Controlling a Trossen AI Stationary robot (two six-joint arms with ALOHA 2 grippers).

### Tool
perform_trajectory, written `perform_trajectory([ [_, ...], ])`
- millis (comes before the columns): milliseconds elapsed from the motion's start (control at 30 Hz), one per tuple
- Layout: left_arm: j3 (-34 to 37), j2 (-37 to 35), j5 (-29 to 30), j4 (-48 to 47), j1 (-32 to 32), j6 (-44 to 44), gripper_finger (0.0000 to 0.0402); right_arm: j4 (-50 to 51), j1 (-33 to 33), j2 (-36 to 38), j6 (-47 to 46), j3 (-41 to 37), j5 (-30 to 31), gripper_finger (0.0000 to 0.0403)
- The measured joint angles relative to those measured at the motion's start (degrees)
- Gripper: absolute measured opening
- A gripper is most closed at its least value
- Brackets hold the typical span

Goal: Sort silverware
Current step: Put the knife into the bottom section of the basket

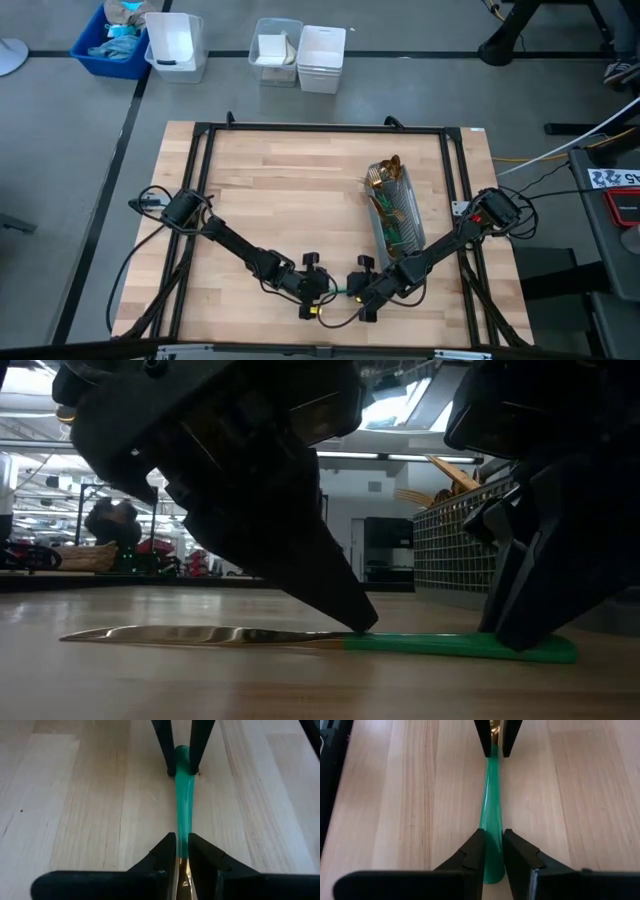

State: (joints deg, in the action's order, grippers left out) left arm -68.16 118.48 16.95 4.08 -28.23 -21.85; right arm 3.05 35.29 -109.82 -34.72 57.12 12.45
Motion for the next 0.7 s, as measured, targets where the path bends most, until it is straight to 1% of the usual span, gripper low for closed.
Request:
perform_trajectory([
  [100,0.0,0.0,0.0,0.2,0.0,-0.8,0.0043,0.0,0.0,0.0,0.0,0.0,0.0,0.0065],
  [367,-0.1,0.5,-0.2,0.2,0.1,-6.8,0.0043,0.0,0.0,0.0,0.0,0.0,0.2,0.0065],
  [533,-0.1,0.5,-0.3,1.2,0.2,-6.5,0.0043,-0.1,0.0,0.0,0.0,0.0,0.4,0.0065],
  [600,-0.1,0.5,-0.2,1.5,0.2,-4.8,0.0044,0.0,0.0,0.0,0.1,0.0,0.4,0.0065],
  [700,-0.1,0.5,-0.3,1.5,0.2,-4.6,0.0062,-0.1,0.0,0.0,0.1,0.0,0.4,0.0065],
])
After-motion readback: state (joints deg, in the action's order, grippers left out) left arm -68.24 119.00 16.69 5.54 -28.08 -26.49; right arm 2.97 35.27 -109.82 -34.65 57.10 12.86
